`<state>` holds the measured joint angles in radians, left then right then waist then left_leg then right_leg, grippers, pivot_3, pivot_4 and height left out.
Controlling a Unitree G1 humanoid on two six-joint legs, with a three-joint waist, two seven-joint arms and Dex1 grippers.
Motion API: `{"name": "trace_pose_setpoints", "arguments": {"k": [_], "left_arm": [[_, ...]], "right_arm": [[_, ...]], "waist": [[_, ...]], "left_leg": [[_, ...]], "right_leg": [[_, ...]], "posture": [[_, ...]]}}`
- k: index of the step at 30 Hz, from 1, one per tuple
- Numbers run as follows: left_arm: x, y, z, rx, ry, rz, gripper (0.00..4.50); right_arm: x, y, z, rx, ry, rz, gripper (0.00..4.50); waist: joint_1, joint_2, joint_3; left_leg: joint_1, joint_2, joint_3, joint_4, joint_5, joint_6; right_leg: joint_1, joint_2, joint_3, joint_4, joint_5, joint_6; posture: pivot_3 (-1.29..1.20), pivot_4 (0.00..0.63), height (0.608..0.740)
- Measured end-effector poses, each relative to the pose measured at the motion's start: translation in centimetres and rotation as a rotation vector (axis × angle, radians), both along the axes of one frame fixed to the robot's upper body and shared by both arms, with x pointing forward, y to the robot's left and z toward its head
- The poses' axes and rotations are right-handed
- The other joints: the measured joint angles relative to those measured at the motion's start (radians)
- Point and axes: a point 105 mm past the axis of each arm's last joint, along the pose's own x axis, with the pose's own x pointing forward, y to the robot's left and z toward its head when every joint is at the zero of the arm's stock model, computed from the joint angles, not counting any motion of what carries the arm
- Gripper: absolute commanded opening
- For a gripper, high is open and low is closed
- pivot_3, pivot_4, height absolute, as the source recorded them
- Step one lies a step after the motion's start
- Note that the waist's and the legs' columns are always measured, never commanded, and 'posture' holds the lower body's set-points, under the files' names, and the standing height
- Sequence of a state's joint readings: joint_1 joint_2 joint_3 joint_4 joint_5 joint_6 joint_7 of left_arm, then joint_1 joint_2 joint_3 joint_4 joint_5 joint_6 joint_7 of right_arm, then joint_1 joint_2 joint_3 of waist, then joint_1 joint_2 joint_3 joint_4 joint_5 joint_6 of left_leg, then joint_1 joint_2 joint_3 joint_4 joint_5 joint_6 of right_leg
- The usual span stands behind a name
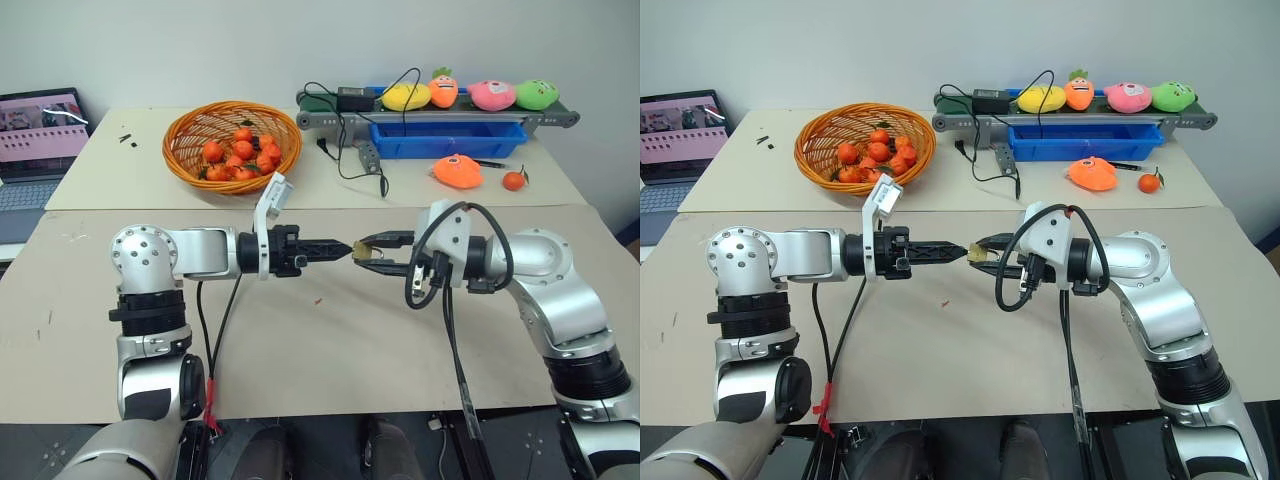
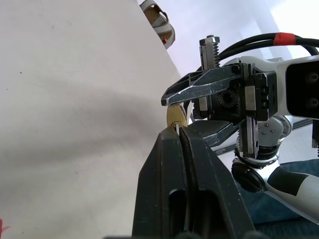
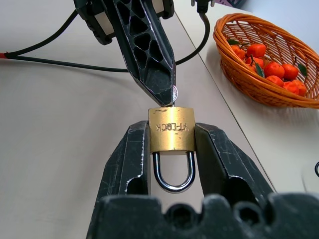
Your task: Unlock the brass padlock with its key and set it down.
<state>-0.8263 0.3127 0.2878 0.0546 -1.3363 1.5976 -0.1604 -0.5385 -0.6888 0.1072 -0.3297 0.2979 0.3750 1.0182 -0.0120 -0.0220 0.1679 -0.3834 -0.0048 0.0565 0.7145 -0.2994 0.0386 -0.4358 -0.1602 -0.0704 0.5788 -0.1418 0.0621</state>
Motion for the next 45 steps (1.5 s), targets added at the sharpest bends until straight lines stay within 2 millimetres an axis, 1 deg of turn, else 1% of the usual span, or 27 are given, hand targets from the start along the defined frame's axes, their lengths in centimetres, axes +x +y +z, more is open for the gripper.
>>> {"name": "trace_pose_setpoints", "arguments": {"k": [6,9,12,13,14,18,22,26,29,31,32,35,38,42,45], "left_arm": [[0.0,0.0,0.0,-0.002,-0.002,-0.001,0.03],[-0.1,0.0,0.2,0.020,-0.035,-0.005,0.03],[-0.6,0.2,0.6,0.121,-0.202,-0.022,0.03],[-0.9,0.3,0.8,0.165,-0.289,-0.041,0.03],[-1.0,0.3,0.9,0.179,-0.342,-0.057,0.03],[-0.9,0.4,0.7,0.193,-0.500,-0.134,0.03],[-0.9,0.4,0.5,0.226,-0.605,-0.188,0.03],[-0.7,0.4,0.1,0.213,-0.554,-0.183,0.03],[-0.2,0.1,-0.4,0.152,-0.382,-0.132,0.03],[0.2,0.0,-0.7,0.105,-0.265,-0.095,0.58],[0.4,0.0,-1.0,0.090,-0.207,-0.073,0.73],[0.7,0.0,-2.5,0.092,-0.041,-0.021,1.89],[0.9,0.0,-2.7,0.065,0.035,0.012,2.86],[1.3,0.4,-1.6,0.033,0.041,0.040,2.86],[1.6,0.2,-1.4,-0.004,0.071,0.048,2.86]], "right_arm": [[0.0,0.0,0.1,0.000,-0.001,-0.001,0.92],[0.0,0.1,0.1,0.000,-0.003,0.003,0.92],[-0.2,0.3,0.2,0.001,-0.003,0.019,0.92],[-0.3,0.5,0.2,0.004,-0.003,0.027,0.92],[-0.4,0.5,0.3,0.007,-0.002,0.033,0.92],[-0.6,0.7,0.2,0.005,0.005,0.038,0.92],[-0.7,0.8,0.1,0.002,0.015,0.040,0.92],[-0.6,0.8,-0.1,-0.008,0.027,0.035,0.92],[-0.3,0.4,-0.4,-0.018,0.040,0.013,0.92],[-0.1,0.3,-0.5,-0.021,0.040,-0.005,0.92],[0.0,0.2,-0.4,-0.020,0.036,-0.011,0.92],[0.0,0.2,0.3,-0.008,0.012,-0.015,0.92],[-0.2,0.3,1.1,0.004,-0.017,-0.002,0.92],[-0.2,0.3,1.2,0.005,-0.018,-0.001,0.92],[-0.2,0.3,1.2,0.005,-0.018,-0.002,0.92]], "waist": [[0.000,0.000,0.000],[0.000,0.000,0.000],[-0.003,0.000,0.000],[-0.003,0.000,0.000],[-0.002,0.000,0.000],[0.002,0.000,0.000],[0.003,0.000,0.000],[0.003,0.000,0.000],[0.004,0.000,0.000],[0.003,0.000,0.000],[0.002,0.000,0.000],[0.000,0.000,0.000],[-0.002,0.000,0.000],[-0.001,0.000,0.000],[0.000,0.000,0.000]], "left_leg": [[0.000,0.000,0.000,0.000,0.000,0.000],[0.000,0.000,0.000,0.000,0.000,0.000],[0.000,0.000,0.003,-0.001,0.000,-0.001],[0.000,0.000,0.004,-0.002,0.000,-0.001],[0.000,0.000,0.004,-0.002,0.000,-0.001],[0.000,0.000,0.007,-0.001,0.000,-0.002],[-0.001,0.000,0.006,-0.002,0.000,-0.002],[-0.001,0.001,0.005,-0.001,0.000,-0.001],[-0.001,0.001,0.002,0.000,-0.001,0.000],[-0.001,0.001,0.001,0.000,-0.001,0.000],[-0.001,0.001,0.000,0.000,-0.001,0.000],[-0.001,0.001,0.000,0.000,-0.001,0.000],[-0.001,0.001,0.000,0.000,-0.001,0.000],[0.000,0.001,0.000,0.000,-0.001,0.000],[0.000,0.001,0.000,0.000,-0.001,0.000]], "right_leg": [[0.000,0.000,0.000,0.000,0.000,0.000],[0.000,0.000,0.000,0.000,0.000,0.000],[-0.001,0.000,0.000,0.000,0.000,0.000],[-0.001,0.000,0.001,-0.001,0.000,0.000],[-0.001,0.001,0.001,-0.001,0.000,0.000],[-0.001,0.001,0.000,-0.001,0.000,-0.001],[-0.001,0.001,0.000,-0.002,0.000,0.000],[-0.001,0.001,0.000,-0.001,0.000,0.000],[-0.001,0.001,0.000,0.000,0.000,0.000],[-0.001,0.001,0.000,0.000,0.000,0.000],[-0.001,0.001,0.000,0.000,0.000,0.000],[-0.001,0.001,0.000,0.000,0.000,0.000],[-0.001,0.001,0.000,0.000,0.000,0.000],[0.000,0.001,0.000,0.000,0.000,0.000],[-0.001,0.001,0.000,0.000,0.000,0.000]], "posture": [[0.00,0.150,0.740],[0.00,0.150,0.740],[0.00,0.150,0.740],[0.00,0.150,0.740],[0.00,0.150,0.740],[0.00,0.150,0.740],[0.00,0.150,0.740],[0.00,0.150,0.740],[0.00,0.150,0.740],[0.00,0.150,0.740],[0.00,0.150,0.740],[0.00,0.150,0.740],[0.00,0.150,0.740],[0.00,0.150,0.740],[0.00,0.150,0.740]]}}
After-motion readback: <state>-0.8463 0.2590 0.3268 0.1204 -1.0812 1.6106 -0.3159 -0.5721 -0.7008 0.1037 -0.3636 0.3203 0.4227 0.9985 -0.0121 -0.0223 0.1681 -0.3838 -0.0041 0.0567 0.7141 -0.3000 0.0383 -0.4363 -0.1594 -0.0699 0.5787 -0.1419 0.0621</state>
